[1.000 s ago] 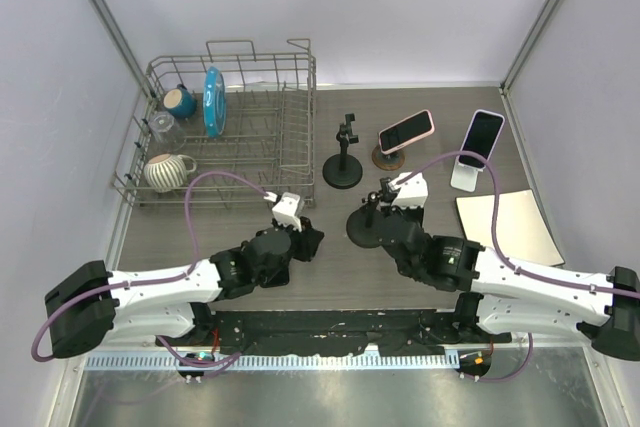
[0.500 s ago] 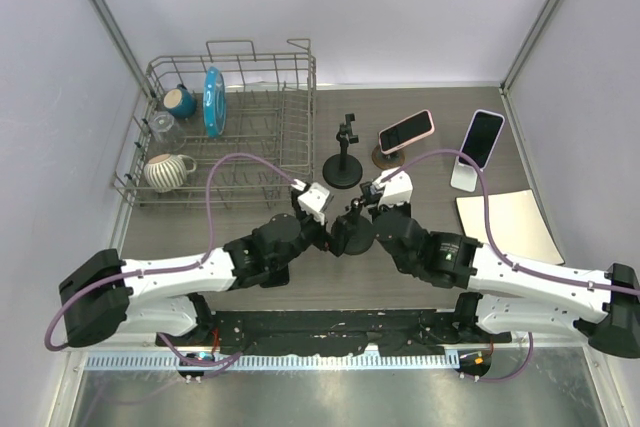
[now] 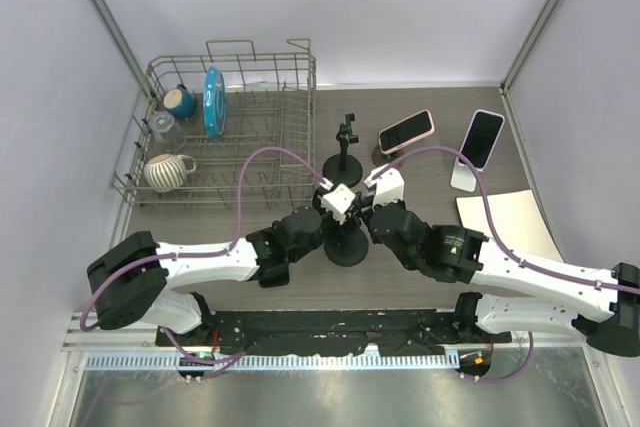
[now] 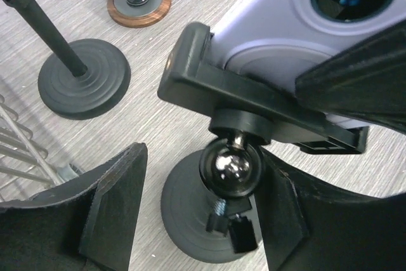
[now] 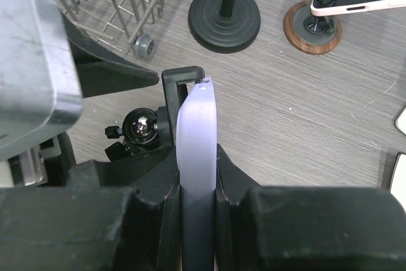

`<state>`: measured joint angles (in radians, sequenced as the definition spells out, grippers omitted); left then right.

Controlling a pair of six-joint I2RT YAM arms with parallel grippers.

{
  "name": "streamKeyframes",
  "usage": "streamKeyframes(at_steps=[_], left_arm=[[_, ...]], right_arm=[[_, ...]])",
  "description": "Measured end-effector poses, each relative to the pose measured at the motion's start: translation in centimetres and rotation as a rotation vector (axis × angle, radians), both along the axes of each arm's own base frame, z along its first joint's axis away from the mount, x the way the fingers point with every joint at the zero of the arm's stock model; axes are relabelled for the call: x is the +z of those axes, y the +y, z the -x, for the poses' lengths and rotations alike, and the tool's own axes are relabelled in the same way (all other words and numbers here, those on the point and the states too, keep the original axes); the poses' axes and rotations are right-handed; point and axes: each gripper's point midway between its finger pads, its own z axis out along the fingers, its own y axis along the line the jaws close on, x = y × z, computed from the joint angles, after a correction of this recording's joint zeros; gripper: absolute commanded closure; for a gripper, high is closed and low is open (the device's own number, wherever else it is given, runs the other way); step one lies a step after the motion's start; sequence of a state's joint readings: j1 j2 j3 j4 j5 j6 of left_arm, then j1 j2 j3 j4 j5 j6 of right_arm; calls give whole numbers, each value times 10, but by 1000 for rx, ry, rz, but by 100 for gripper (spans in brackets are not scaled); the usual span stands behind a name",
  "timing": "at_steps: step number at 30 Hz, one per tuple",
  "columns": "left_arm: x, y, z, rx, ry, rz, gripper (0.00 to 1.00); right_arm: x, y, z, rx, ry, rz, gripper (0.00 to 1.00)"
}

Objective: Remove the phone from the phone stand

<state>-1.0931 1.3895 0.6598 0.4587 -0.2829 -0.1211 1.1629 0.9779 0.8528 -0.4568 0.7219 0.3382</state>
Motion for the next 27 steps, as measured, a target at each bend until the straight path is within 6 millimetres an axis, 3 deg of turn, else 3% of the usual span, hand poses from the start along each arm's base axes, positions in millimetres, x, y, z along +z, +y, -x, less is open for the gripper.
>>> streamKeyframes(at_steps=[3,4,6,7,20,27], left_arm=[[-1,-2,1,-22,4,1,61],[0,-3,2,-32,3,3,78],[-1,-7,7,-55,8,7,97],[-1,-8,7,-62,4,4,100],[-1,-2,5,64,72,122,100],[1,6,13,135,139,232,100]], right_arm=[[1,4,3,23,24,15,99],[1,5,3,25,30,18,99],[1,6,3,27,37,24,99],[1,6,3,26,42,33,99],[4,14,2,15,121,105,99],[4,18,11,-2,194,57,99]])
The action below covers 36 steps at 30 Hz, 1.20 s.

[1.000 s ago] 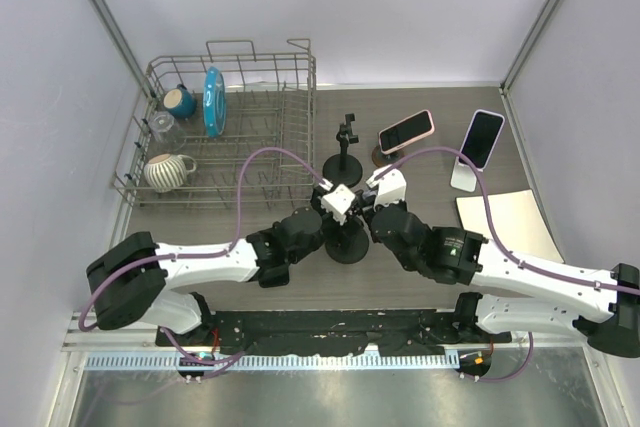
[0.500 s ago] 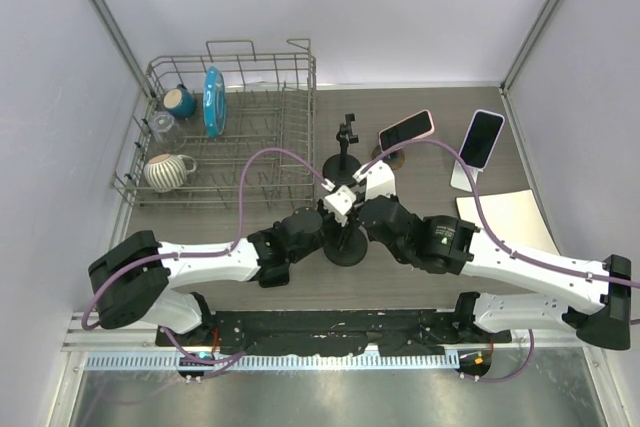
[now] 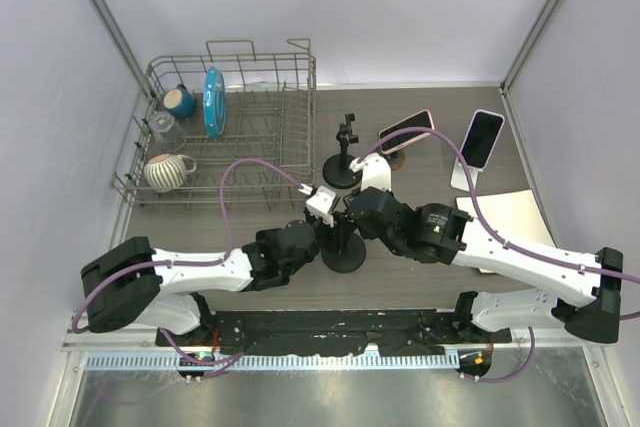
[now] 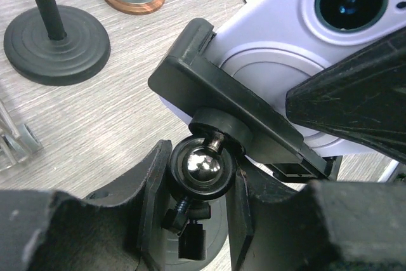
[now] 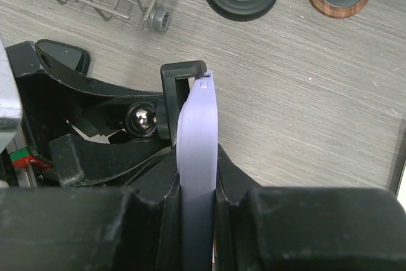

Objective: Remove the phone from the phone stand

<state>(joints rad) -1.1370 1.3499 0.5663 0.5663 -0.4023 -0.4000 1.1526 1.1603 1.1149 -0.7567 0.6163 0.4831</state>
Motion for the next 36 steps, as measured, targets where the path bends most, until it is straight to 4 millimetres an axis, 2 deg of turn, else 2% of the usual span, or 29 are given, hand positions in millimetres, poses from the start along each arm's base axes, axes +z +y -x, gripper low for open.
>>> streamKeyframes(at_steps=[36], left_arm=[[2,10,14,6,5,58,100]], right_arm=[[-1,-3,0,-125,81,-132,99]])
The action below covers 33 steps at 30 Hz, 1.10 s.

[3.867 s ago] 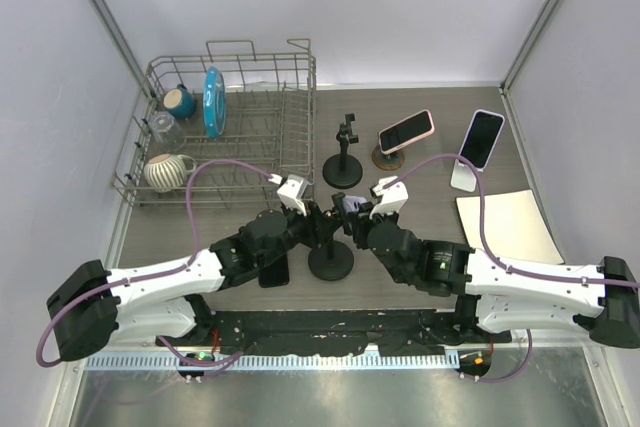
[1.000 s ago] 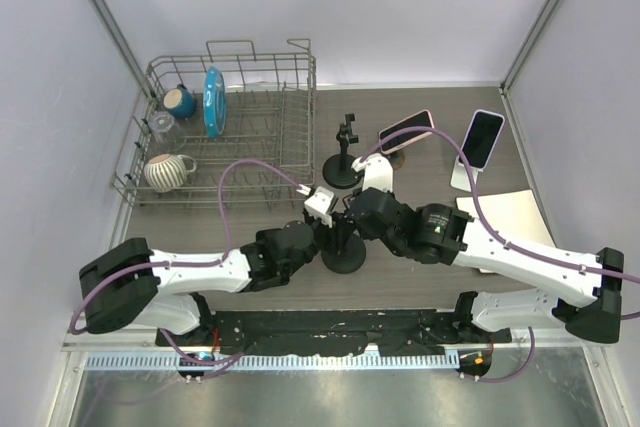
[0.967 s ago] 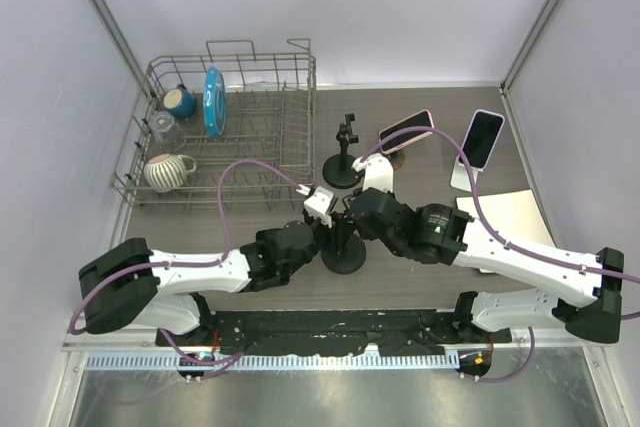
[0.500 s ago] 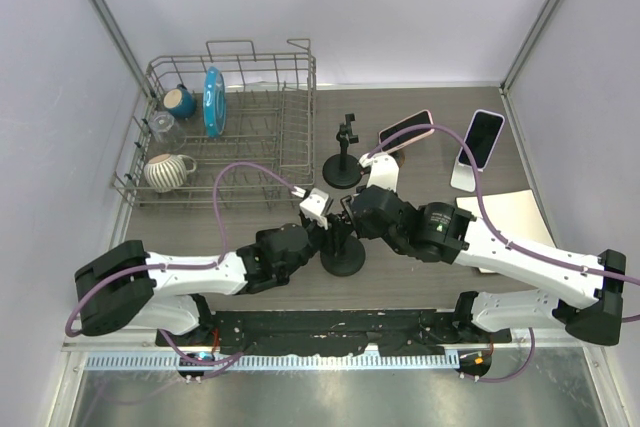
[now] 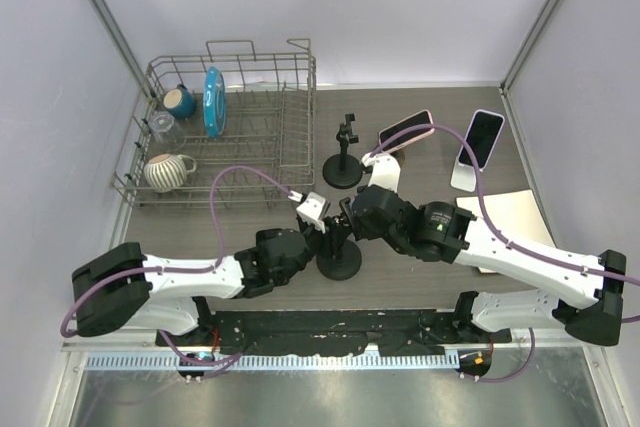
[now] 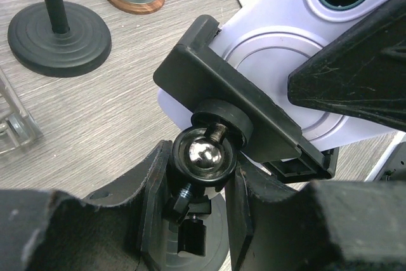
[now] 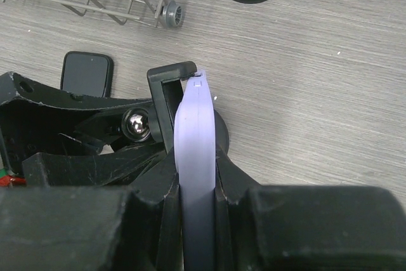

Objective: Remove the phone from the phone stand

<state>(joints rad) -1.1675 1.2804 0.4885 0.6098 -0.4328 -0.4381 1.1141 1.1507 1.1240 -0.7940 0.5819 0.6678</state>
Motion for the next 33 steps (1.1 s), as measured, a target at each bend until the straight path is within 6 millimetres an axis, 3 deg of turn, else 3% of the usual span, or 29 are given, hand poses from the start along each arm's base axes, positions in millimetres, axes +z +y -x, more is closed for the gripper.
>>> streamKeyframes(at_steps=[15,18,22,26,29,30,32,33], left_arm=[[4,5,10,61,-13,48,100],[-1,7,16,66,-2,52,100],[-21,21,16,100,3,-20,100],[-27,28,14,110,-19,-68,100],[-26,29,12,107,-44,-93,99],[-26,29,13,98,-53,-99,85],[-24,26,14,70,-74,-114,68],[-24,24,16,53,-82,-118,51]], right_arm=[[-4,-6,-5,-47,42,-41,99],[-6,-28,-15,-109,21,21,99],[0,-62,-27,-166,-34,127,99],[-2,-74,-21,-130,-30,215,99],[-2,-73,-16,-92,-19,234,99],[-2,-72,-14,-76,-16,236,99],[-1,-69,-11,-45,-10,228,99],[-1,-68,-10,-33,-6,224,99]])
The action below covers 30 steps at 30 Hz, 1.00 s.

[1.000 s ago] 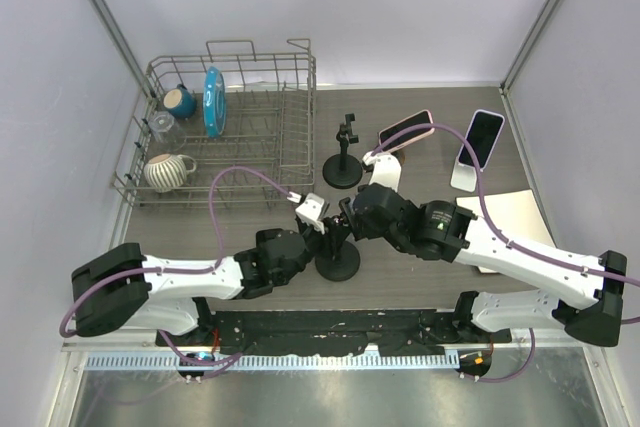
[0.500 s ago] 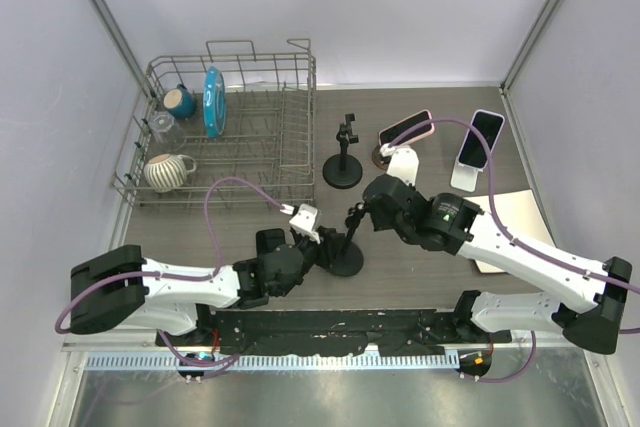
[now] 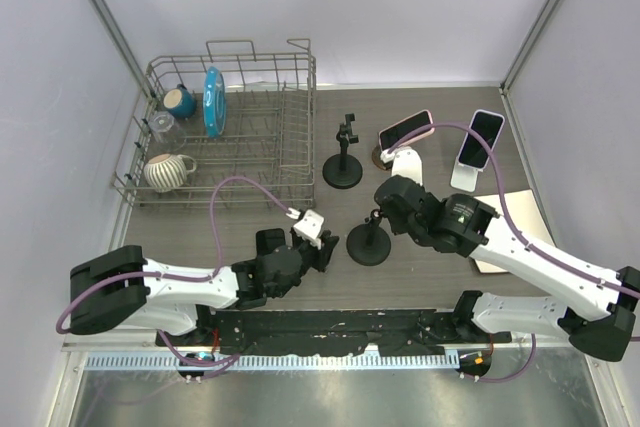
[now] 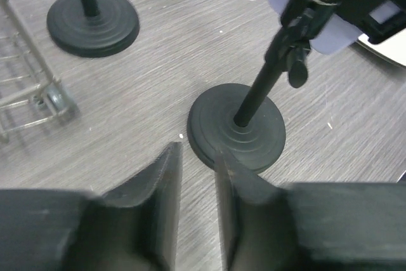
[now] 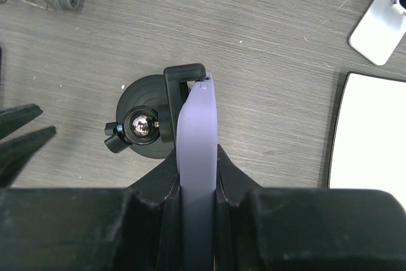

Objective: Remove the phone from the phone stand

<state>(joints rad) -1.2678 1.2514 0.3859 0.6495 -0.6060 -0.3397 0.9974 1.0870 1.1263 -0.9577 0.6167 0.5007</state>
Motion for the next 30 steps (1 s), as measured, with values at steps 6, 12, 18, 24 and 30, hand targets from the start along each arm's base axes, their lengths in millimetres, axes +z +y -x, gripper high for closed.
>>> streamKeyframes(at_steps=[6,12,18,24,30], left_arm=[[5,-19,16,-156,-22,-9,14],[30,-43,25,-262,-50,31,8],[36,-65,10,-254,-94,-11,17],[11,-64,-16,-215,-91,-105,35],[6,-66,-21,-235,-97,-132,44]], right_arm=[[0,6,4,48,11,-10,99],[-1,13,6,80,13,-20,99],[-2,23,9,115,21,-32,99],[-2,30,13,144,38,-41,99],[-3,36,15,170,50,-53,99]])
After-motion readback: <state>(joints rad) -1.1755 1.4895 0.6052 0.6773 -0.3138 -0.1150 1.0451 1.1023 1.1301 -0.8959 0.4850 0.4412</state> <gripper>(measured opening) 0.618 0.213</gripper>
